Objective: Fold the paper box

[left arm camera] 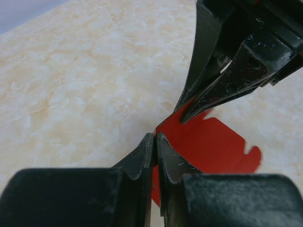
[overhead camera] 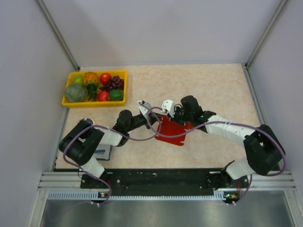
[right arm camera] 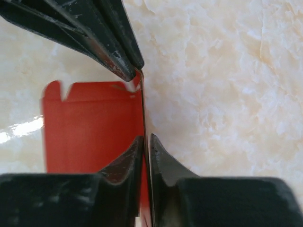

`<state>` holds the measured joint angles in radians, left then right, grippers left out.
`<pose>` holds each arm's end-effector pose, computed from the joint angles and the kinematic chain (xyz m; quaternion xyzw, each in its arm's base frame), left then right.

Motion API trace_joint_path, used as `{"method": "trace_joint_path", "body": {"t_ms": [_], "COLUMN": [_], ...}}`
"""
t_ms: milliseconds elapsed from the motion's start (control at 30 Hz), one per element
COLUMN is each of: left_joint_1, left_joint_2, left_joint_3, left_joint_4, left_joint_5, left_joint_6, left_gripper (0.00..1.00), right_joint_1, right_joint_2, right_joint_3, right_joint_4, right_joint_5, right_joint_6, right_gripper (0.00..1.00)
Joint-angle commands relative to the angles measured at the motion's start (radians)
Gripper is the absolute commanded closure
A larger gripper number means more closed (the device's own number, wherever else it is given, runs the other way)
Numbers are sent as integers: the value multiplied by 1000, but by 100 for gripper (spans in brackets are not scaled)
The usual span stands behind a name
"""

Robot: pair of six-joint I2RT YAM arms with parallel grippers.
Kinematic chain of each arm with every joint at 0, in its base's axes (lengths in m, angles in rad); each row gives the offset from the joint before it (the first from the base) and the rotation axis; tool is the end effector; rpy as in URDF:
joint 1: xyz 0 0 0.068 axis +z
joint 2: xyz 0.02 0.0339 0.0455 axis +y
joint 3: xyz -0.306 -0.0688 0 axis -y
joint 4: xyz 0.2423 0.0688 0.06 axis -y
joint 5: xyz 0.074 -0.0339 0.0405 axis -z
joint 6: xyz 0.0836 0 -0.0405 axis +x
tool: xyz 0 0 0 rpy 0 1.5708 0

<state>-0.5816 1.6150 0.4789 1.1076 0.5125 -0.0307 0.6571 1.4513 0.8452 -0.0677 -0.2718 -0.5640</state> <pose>0.2589 -0.2193 0.2205 0.3587 0.6195 -0.3765 0.5881 0.2536 0.2240 0.2322 -0.5600 0.6978 0.1419 0.4235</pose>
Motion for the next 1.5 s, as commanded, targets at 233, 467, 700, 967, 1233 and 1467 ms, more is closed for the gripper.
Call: {"method": "trace_joint_path", "body": {"t_ms": [233,467,700,967,1233,1467], "left_joint_1": [-40,-92,-178,-201,-208,-212], "left_joint_2": [-30,-58,-43,-4,11,22], "left_joint_3": [-29,-54,-71,-112,-134,-148], "left_joint_4": [81,89,172,313,385,439], "left_joint_5": [-181,-345,-546,-600,-611,-617], "left_joint_6": [83,55,112,158,175,195], "left_gripper": [93,93,93,93,94,93], "right_joint_1": [-19,-83,9,75,72,67], "right_joint_2": [-201,-373,-413,-232,-152,-77], "right_joint_3": [86,296,137,196,124,134], "right_joint_4": [-251,-754,-568,-517,-406,-365], "right_joint_5": [351,479,325,454,473,456], "right_joint_6": [534,1354,2223,2622,2768,2778], "right_gripper": [23,14,22,45,57,49]}}
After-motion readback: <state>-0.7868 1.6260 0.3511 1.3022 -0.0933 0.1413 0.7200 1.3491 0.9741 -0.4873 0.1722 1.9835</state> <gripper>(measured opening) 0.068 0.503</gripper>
